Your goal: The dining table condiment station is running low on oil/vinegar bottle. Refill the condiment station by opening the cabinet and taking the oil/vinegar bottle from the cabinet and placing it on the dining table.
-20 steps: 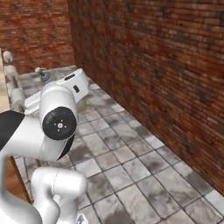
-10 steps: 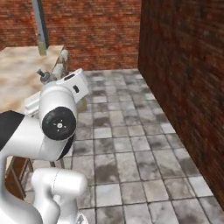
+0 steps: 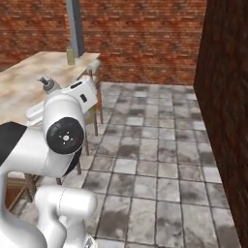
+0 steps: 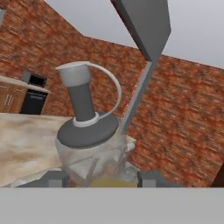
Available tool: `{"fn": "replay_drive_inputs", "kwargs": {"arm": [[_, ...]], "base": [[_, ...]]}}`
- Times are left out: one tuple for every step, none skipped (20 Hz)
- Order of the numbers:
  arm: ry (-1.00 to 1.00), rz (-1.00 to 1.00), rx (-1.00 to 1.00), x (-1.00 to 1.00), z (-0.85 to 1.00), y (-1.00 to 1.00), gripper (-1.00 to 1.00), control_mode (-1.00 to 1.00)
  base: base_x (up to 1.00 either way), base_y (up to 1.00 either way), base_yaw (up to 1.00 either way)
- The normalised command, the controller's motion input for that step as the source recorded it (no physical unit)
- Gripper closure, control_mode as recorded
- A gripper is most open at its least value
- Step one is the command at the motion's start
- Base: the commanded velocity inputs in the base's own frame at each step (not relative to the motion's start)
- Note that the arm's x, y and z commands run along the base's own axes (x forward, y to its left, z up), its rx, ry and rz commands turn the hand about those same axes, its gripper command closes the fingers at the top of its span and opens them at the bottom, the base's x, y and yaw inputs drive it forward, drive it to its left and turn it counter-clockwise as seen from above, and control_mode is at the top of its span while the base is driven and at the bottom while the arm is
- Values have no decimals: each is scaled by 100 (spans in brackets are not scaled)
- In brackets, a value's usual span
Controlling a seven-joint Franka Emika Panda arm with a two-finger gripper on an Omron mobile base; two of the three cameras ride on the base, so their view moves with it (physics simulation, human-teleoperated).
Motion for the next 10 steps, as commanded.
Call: {"fn": "replay_drive_inputs", "kwargs": {"arm": [[0, 0, 0, 0, 0, 0, 100, 100], [0, 0, 0, 0, 0, 0, 100, 100], [0, 0, 0, 0, 0, 0, 100, 100], [0, 0, 0, 0, 0, 0, 100, 100], [0, 0, 0, 0, 0, 0, 100, 100], [0, 0, 0, 0, 0, 0, 100, 100], [0, 0, 0, 0, 0, 0, 100, 100], [0, 0, 0, 0, 0, 0, 100, 100], [0, 0, 0, 0, 0, 0, 100, 100], [0, 0, 0, 0, 0, 0, 100, 100]], "base": [[100, -59, 42], [100, -54, 44], [100, -49, 45], [100, -47, 46], [100, -45, 46], [100, -44, 47], [100, -41, 47], [100, -41, 47], [100, -40, 47], [100, -40, 48]]}}
